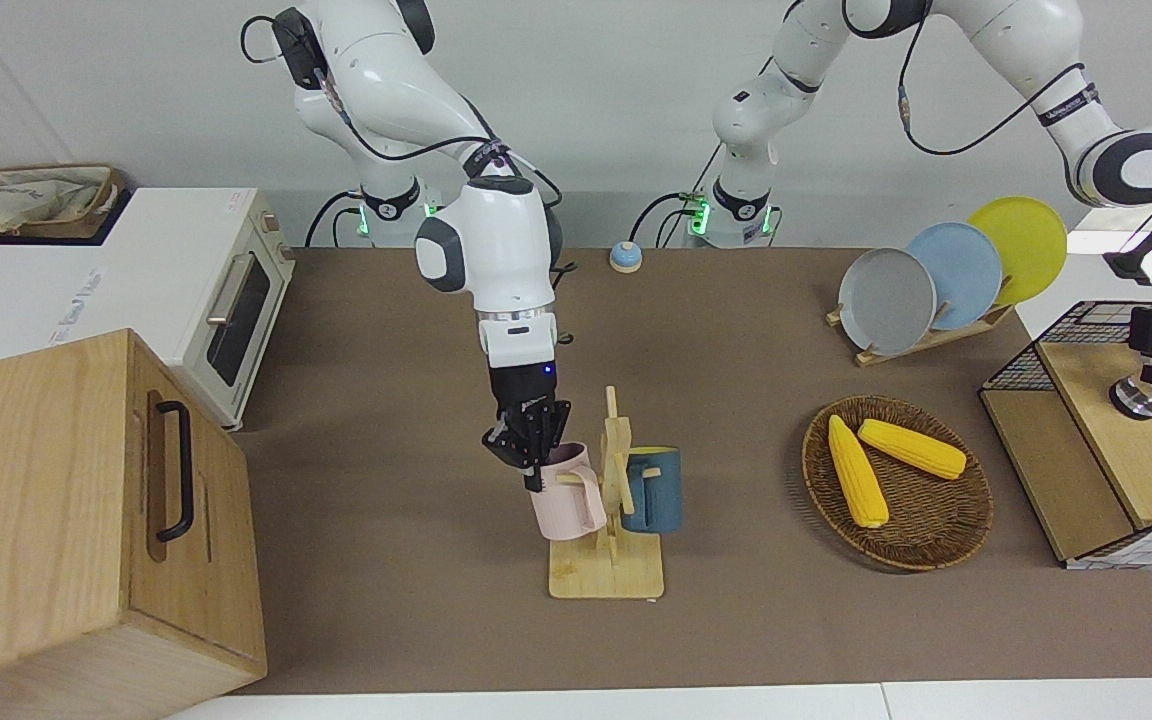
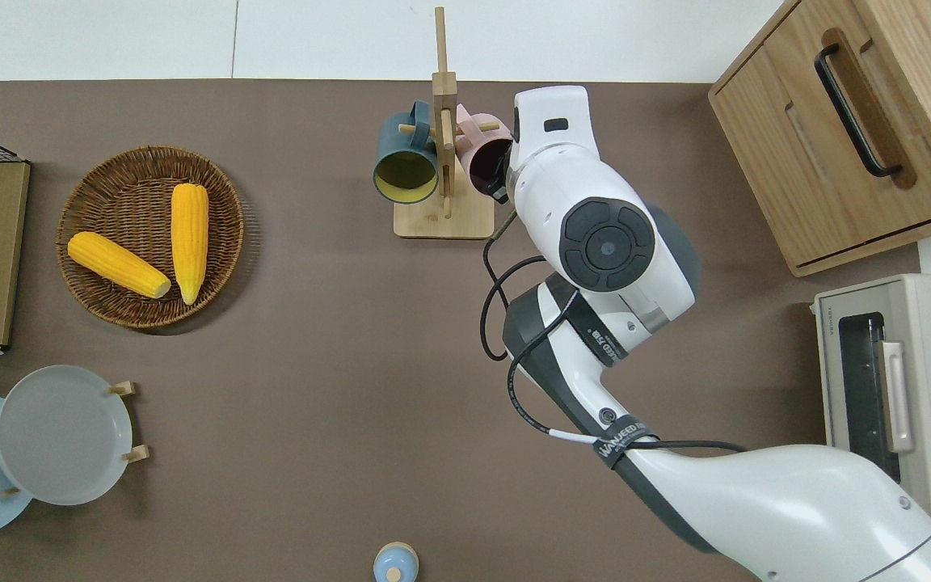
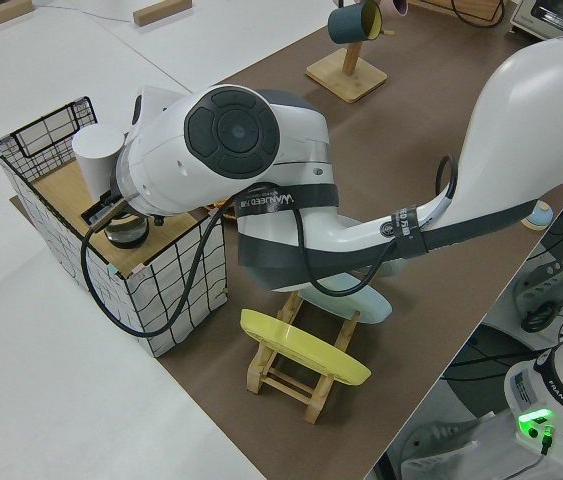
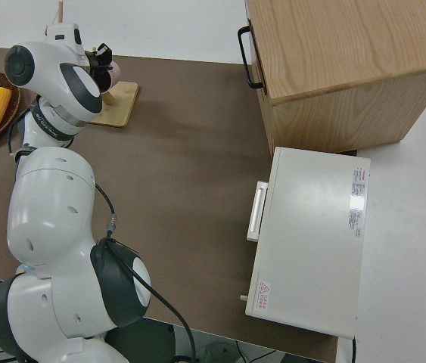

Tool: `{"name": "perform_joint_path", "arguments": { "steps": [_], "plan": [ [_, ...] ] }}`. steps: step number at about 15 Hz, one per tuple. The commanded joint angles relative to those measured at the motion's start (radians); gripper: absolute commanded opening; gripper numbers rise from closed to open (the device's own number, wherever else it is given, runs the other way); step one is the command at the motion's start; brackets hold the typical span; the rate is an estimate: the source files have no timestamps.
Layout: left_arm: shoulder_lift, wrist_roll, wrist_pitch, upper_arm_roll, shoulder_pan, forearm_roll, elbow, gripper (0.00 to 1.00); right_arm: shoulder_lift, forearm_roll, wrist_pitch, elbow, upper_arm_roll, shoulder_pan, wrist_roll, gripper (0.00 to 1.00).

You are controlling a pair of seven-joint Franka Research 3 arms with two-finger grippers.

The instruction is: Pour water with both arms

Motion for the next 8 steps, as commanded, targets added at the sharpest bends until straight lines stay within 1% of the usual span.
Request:
{"name": "perform_joint_path", "arguments": {
  "steps": [1, 8],
  "plan": [
    [0.007, 0.006, 0.016, -0.001, -0.005, -0.024, 0.017, 0.02, 0.010, 0.020, -0.004, 0.012, -0.004, 0.005, 0.006, 0.023],
    [0.005, -0.008, 0.016, -0.001, -0.005, -0.022, 0.017, 0.02, -0.002, 0.029, -0.007, 0.011, -0.005, 0.003, 0.004, 0.016]
  ]
}}
